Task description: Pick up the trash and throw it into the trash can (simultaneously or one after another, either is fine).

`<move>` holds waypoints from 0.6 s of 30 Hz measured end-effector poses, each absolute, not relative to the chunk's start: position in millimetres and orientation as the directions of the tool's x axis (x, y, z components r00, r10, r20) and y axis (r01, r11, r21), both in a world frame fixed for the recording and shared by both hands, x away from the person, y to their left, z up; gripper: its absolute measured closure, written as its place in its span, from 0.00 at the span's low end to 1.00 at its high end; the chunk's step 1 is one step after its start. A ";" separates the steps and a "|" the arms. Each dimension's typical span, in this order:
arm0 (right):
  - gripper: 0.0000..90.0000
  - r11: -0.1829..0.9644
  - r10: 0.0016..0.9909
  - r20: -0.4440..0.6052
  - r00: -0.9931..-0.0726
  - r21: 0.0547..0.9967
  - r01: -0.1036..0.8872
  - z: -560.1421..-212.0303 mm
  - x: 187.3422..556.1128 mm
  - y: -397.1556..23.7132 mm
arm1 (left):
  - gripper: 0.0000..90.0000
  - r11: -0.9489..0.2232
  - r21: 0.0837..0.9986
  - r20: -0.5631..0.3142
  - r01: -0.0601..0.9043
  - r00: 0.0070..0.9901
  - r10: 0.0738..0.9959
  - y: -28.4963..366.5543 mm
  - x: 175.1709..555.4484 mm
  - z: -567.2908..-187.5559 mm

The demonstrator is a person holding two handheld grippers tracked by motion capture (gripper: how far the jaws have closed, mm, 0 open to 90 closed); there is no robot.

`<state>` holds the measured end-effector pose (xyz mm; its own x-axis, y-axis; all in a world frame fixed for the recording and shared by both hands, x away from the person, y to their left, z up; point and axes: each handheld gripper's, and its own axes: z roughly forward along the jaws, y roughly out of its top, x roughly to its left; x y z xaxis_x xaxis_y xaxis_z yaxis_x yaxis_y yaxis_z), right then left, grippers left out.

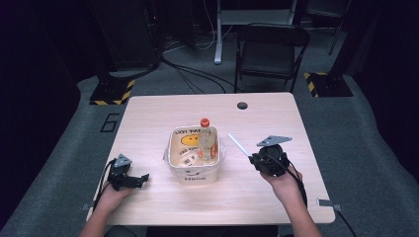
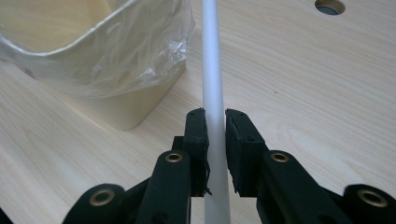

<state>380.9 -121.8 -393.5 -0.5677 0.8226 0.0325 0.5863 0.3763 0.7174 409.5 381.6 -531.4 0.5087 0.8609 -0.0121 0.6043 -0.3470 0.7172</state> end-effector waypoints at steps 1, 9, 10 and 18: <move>0.87 0.374 0.822 0.036 -0.569 0.718 0.587 -391.3 380.0 -122.1 | 0.00 -0.347 0.717 -0.012 0.605 0.508 0.861 381.6 409.5 -531.3; 0.87 0.379 0.800 0.054 -0.598 0.727 0.572 -377.9 374.0 -128.2 | 0.00 -0.346 0.717 -0.014 0.606 0.508 0.861 381.6 409.3 -531.3; 0.87 0.379 0.800 0.054 -0.598 0.727 0.572 -377.9 374.0 -128.2 | 0.00 -0.346 0.717 -0.014 0.606 0.508 0.861 381.6 409.3 -531.3; 0.87 0.390 0.768 0.067 -0.636 0.740 0.548 -366.6 364.5 -126.8 | 0.00 -0.346 0.717 -0.014 0.605 0.508 0.861 381.5 409.3 -531.3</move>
<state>364.5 -126.8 -366.6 -0.6364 0.7684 0.0668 0.5485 0.3900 0.7397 409.3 381.5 -531.3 0.5082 0.8611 -0.0136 0.6054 -0.3460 0.7168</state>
